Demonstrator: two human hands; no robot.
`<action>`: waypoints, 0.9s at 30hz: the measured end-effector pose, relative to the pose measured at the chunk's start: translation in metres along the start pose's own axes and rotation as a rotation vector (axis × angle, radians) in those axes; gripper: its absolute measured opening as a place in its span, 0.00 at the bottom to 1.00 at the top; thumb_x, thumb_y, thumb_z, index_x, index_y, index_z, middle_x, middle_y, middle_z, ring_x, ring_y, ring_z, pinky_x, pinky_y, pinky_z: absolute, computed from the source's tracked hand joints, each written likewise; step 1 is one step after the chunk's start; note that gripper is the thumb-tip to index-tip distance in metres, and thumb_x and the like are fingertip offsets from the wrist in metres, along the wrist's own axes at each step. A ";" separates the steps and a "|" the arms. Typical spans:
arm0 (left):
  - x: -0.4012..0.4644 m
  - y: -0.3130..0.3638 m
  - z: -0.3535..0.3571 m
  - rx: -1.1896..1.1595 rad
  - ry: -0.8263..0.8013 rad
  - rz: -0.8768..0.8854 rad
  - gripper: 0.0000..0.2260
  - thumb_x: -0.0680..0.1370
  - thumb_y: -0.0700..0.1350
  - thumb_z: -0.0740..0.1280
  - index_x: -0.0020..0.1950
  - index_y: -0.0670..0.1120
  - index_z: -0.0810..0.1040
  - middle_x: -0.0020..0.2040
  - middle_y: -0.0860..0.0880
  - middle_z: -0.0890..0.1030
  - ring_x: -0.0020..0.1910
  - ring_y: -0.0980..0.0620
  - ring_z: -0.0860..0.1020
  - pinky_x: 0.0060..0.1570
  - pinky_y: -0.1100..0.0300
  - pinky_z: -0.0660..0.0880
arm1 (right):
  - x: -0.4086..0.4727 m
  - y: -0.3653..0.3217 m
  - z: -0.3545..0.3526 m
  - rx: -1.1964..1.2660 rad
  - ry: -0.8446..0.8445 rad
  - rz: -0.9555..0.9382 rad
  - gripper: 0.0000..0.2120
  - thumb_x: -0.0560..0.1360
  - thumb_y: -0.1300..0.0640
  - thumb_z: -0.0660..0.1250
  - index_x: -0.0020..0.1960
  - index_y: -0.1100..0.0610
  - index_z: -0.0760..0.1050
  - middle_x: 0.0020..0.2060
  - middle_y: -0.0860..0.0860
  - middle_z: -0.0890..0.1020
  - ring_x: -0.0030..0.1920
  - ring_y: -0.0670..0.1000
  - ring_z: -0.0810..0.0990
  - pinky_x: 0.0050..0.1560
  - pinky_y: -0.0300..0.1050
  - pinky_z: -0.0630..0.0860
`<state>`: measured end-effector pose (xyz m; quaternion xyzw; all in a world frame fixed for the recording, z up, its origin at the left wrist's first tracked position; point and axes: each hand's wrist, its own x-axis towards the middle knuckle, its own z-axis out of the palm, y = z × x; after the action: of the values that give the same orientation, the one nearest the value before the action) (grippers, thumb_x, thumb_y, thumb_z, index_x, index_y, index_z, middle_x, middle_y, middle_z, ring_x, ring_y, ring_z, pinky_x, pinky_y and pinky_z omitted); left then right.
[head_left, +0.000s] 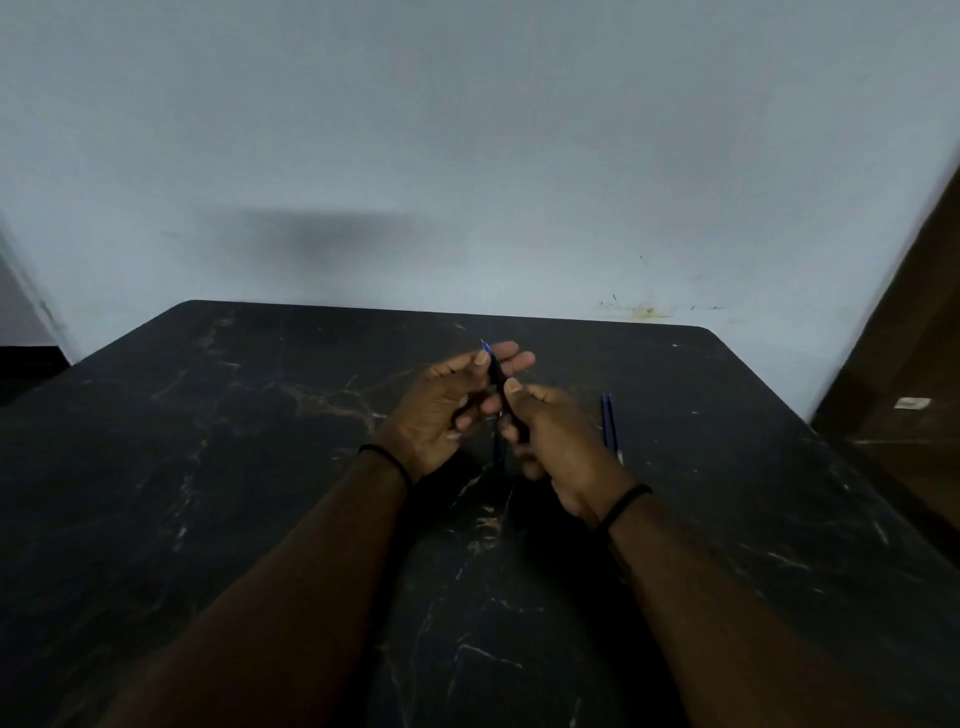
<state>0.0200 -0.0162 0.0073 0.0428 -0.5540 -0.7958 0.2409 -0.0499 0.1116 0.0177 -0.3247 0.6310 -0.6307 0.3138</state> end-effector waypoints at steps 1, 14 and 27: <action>0.000 0.001 -0.001 -0.032 -0.028 -0.014 0.16 0.79 0.46 0.62 0.64 0.39 0.76 0.65 0.41 0.79 0.27 0.60 0.70 0.18 0.69 0.56 | 0.000 -0.001 -0.002 0.107 -0.077 0.055 0.17 0.85 0.49 0.56 0.46 0.57 0.78 0.26 0.48 0.69 0.20 0.42 0.59 0.21 0.33 0.55; 0.000 -0.003 0.006 -0.059 0.081 0.080 0.08 0.76 0.45 0.64 0.45 0.41 0.78 0.47 0.41 0.86 0.17 0.58 0.65 0.18 0.70 0.64 | 0.000 0.001 -0.002 -0.008 -0.036 -0.015 0.15 0.83 0.51 0.61 0.41 0.58 0.75 0.25 0.49 0.67 0.20 0.42 0.59 0.19 0.34 0.56; -0.002 -0.003 0.002 0.125 0.281 0.083 0.08 0.73 0.50 0.69 0.43 0.50 0.87 0.29 0.48 0.73 0.19 0.58 0.59 0.23 0.61 0.50 | 0.001 0.007 -0.002 -0.186 0.189 -0.167 0.02 0.79 0.58 0.68 0.51 0.56 0.79 0.39 0.51 0.81 0.36 0.45 0.76 0.38 0.41 0.72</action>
<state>0.0203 -0.0126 0.0053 0.1457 -0.5645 -0.7353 0.3455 -0.0518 0.1118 0.0107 -0.3428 0.6842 -0.6213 0.1683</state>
